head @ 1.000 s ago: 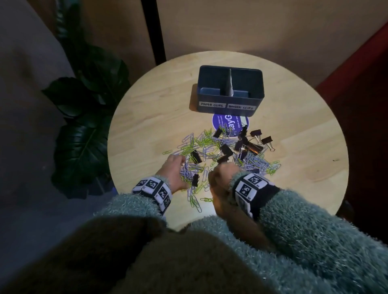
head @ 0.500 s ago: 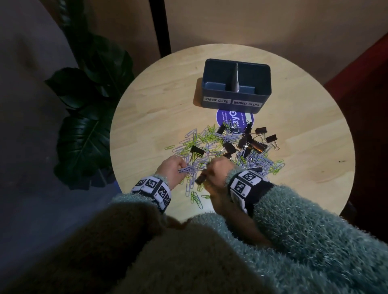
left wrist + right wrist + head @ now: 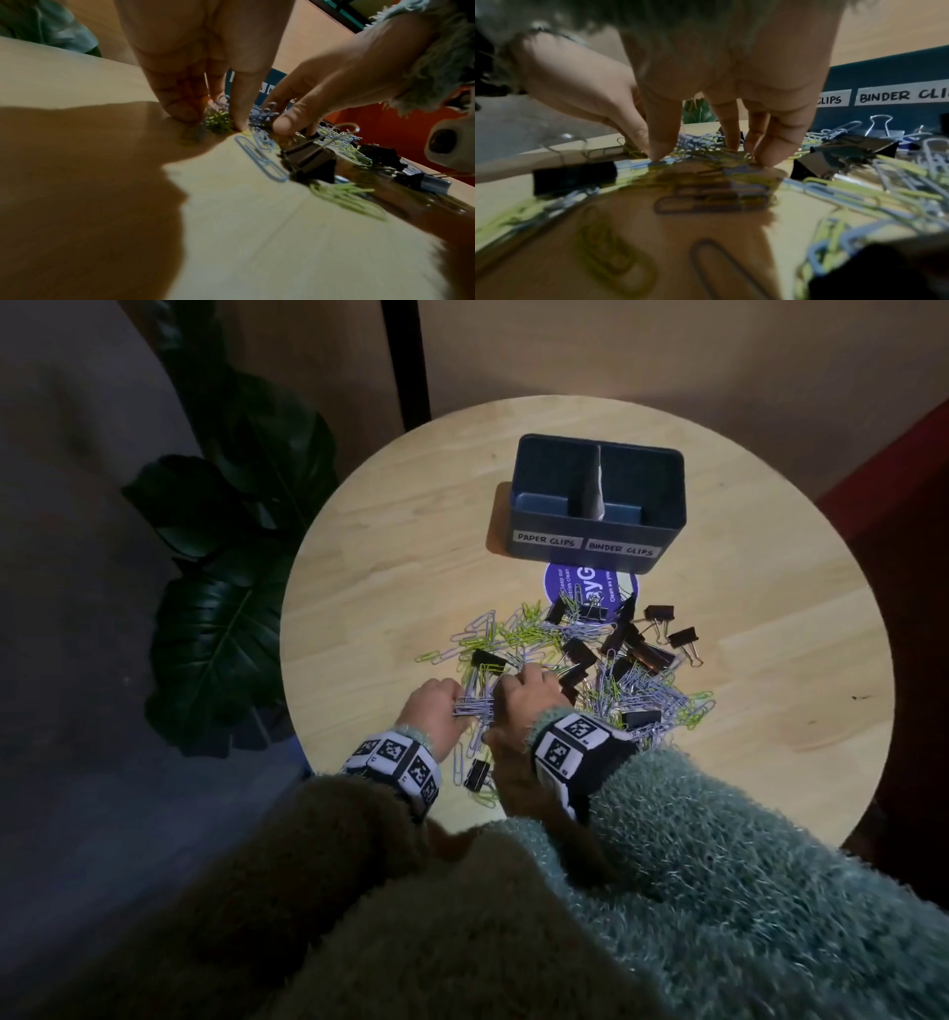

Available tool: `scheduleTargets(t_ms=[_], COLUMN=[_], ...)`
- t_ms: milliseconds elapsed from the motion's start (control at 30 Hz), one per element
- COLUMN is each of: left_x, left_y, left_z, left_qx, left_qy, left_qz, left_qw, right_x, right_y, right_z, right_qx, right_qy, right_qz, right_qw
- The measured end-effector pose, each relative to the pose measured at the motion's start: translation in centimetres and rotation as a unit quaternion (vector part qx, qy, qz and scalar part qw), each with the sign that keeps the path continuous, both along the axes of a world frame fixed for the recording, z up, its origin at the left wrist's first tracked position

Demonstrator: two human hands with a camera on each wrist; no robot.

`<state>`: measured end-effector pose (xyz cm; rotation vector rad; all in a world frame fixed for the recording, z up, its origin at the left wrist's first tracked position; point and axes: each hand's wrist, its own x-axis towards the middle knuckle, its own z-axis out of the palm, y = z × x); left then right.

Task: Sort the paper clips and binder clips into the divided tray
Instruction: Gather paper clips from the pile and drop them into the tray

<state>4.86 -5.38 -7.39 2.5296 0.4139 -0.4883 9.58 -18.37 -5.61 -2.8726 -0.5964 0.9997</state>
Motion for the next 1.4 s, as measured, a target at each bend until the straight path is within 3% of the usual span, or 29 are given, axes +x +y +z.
scheduleTargets(t_ms=[200,367,467,600,800,1100,1267,1400], left_x=[0.0,0.7,1.1,1.6,3.3,9.0,14.7,19.7], left_y=[-0.4,0.1,0.9,1.7,1.8,1.2,0.9,-0.1], left_z=[-0.3,-0.1,0.1,0.5,2.3,6.8,10.7,11.5], left_qx=[-0.053,-0.106,-0.152,-0.217,-0.291,-0.374,-0.362,-0.336], left_qy=[-0.028,-0.028,-0.002,0.003,-0.006,-0.037,-0.11,-0.171], left_qz=[-0.019,0.053,0.089,0.128,0.161,0.188,0.146,0.166], left_qw=[0.998,0.992,0.984,0.968,0.943,0.907,0.914,0.911], right_x=[0.2,1.9,2.7,3.7,4.9,10.4,15.8,19.8], right_y=[-0.9,-2.0,-2.9,-4.6,-6.0,-6.3,-5.8,-3.9], right_z=[-0.6,0.4,1.2,0.9,2.0,5.5,8.9,10.5], right_qx=[0.103,0.087,0.109,0.19,0.314,0.395,0.484,0.523], right_qy=[0.017,0.051,0.087,0.143,0.17,0.233,0.163,0.058], right_qz=[-0.015,-0.047,-0.11,-0.215,-0.296,-0.3,-0.351,-0.417], right_qw=[0.994,0.994,0.984,0.947,0.886,0.836,0.785,0.741])
